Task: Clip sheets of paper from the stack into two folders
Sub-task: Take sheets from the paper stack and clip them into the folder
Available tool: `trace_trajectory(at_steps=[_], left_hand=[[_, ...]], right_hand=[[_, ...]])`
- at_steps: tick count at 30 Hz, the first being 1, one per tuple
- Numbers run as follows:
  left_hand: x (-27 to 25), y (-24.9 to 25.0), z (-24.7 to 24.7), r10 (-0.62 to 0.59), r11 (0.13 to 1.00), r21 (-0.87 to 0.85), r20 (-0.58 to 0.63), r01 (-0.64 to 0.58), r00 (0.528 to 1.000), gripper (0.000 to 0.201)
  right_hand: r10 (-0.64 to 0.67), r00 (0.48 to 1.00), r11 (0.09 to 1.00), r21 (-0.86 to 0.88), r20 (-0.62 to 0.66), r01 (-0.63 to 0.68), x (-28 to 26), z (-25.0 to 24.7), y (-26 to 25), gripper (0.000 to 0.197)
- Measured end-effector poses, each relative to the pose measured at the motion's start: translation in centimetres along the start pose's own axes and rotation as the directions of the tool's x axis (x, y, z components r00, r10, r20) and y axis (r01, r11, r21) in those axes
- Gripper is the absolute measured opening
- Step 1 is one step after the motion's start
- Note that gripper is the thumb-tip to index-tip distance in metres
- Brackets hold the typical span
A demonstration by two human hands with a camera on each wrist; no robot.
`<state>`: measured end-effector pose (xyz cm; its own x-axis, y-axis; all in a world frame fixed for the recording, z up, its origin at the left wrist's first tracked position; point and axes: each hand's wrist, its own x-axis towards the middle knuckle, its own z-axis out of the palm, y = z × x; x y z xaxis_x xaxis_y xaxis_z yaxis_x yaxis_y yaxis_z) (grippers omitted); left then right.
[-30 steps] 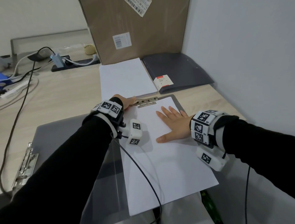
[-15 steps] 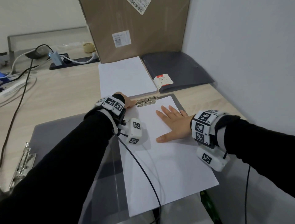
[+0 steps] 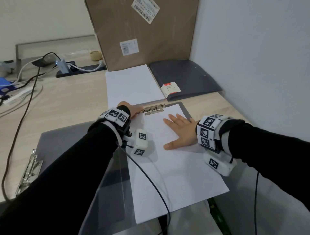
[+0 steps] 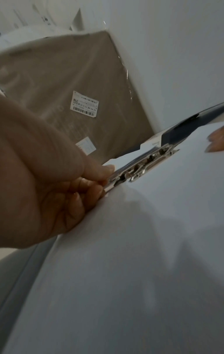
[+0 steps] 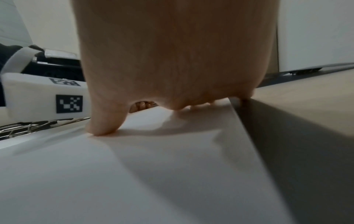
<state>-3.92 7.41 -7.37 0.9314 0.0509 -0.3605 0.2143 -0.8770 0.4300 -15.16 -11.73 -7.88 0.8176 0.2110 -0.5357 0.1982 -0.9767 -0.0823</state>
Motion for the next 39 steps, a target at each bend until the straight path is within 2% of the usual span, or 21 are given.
trace_trajectory(at_steps=[2, 5, 7, 8, 10, 13, 16, 20, 21, 22, 23, 24, 25, 26, 29, 32, 36, 37, 39], left_hand=[[-0.2, 0.0, -0.1, 0.009, 0.985, -0.171, 0.017, -0.006, 1.0, 0.048], [-0.8, 0.2, -1.2, -0.014, 0.906, -0.423, 0.028, 0.025, 0.999, 0.043], [-1.4, 0.2, -2.4, -0.03, 0.849, -0.528, 0.022, 0.037, 0.999, 0.04], [-1.5, -0.1, -3.2, -0.034, 0.838, -0.545, -0.003, 0.027, 0.999, 0.038], [-1.0, -1.4, -4.6, -0.042, 0.823, -0.568, -0.094, -0.019, 0.995, 0.034], [0.4, -3.6, -6.3, -0.08, 0.787, -0.612, -0.215, -0.07, 0.973, 0.02], [1.9, -5.1, -6.9, -0.117, 0.808, -0.587, -0.241, -0.049, 0.963, 0.019], [3.7, -5.7, -6.5, -0.18, 0.804, -0.593, -0.161, 0.051, 0.971, 0.023], [3.5, -5.3, -6.6, -0.196, 0.832, -0.549, -0.149, 0.084, 0.969, 0.023], [3.4, -5.2, -6.4, -0.137, 0.908, -0.416, -0.197, 0.044, 0.971, 0.027], [3.2, -4.9, -6.3, -0.104, 0.949, -0.313, -0.223, 0.029, 0.969, 0.03], [3.5, -4.9, -6.2, -0.084, 0.958, -0.284, -0.187, 0.028, 0.979, 0.03], [4.0, -5.1, -6.2, -0.085, 0.937, -0.348, -0.132, 0.034, 0.988, 0.025], [4.5, -5.2, -6.1, -0.077, 0.879, -0.476, -0.077, 0.031, 0.994, 0.019], [5.2, -5.4, -5.9, -0.024, 0.815, -0.579, -0.088, -0.031, 0.996, 0.033], [5.0, -5.1, -6.2, -0.009, 0.762, -0.646, -0.083, -0.047, 0.997, 0.029], [4.9, -4.1, -7.0, -0.078, 0.527, -0.849, -0.089, -0.034, 0.993, 0.015], [5.2, -4.0, -7.0, -0.103, 0.457, -0.89, -0.052, 0.001, 0.993, 0.013], [5.2, -3.6, -7.0, -0.11, 0.37, -0.922, 0.078, 0.114, 0.991, 0.016]], right_hand=[[0.016, 1.0, 0.999, 0.036, -0.006, -0.016, -0.6, -0.6, -0.4, 0.094], [0.004, 1.0, 0.999, 0.045, -0.009, -0.004, -1.2, -2.6, -0.8, 0.065], [-0.007, 1.0, 0.997, 0.078, -0.009, 0.007, -0.7, -4.0, -0.9, 0.043], [-0.019, 1.0, 0.999, 0.035, 0.008, 0.018, -0.5, -4.7, -0.9, 0.037], [-0.022, 1.0, 0.999, 0.03, 0.019, 0.021, -0.3, -6.1, -1.0, 0.038], [-0.013, 0.991, 0.993, 0.112, -0.137, 0.029, 1.4, -8.2, -1.7, 0.046], [-0.019, 0.973, 0.994, 0.097, -0.23, 0.042, 4.4, -9.9, -3.3, 0.049], [-0.01, 0.978, 0.999, 0.028, -0.211, 0.016, 8.1, -11.2, -5.6, 0.056], [-0.009, 0.981, 1.0, 0.002, -0.193, 0.01, 9.0, -11.4, -5.9, 0.055], [-0.006, 0.986, 1.0, -0.03, -0.169, 0.001, 9.7, -11.4, -6.2, 0.051], [-0.011, 0.989, 0.998, -0.056, -0.15, 0.002, 10.3, -11.4, -6.3, 0.045], [-0.011, 0.993, 0.997, -0.082, -0.119, 0.001, 10.7, -11.3, -6.5, 0.037], [-0.016, 0.995, 0.996, -0.091, -0.095, 0.007, 11.0, -11.2, -6.5, 0.031], [-0.019, 0.996, 0.995, -0.095, -0.086, 0.011, 11.2, -11.1, -6.5, 0.031], [-0.03, 0.995, 0.996, -0.089, -0.098, 0.022, 11.6, -10.9, -6.4, 0.041], [-0.027, 0.994, 0.996, -0.088, -0.106, 0.018, 11.9, -10.7, -6.4, 0.044], [-0.016, 0.992, 1.0, -0.029, -0.127, 0.013, 12.2, -10.5, -6.4, 0.047], [-0.01, 0.992, 1.0, -0.009, -0.128, 0.008, 12.2, -10.5, -6.4, 0.047], [0.002, 0.991, 1.0, 0.028, -0.137, 0.001, 12.2, -10.5, -6.4, 0.046]])
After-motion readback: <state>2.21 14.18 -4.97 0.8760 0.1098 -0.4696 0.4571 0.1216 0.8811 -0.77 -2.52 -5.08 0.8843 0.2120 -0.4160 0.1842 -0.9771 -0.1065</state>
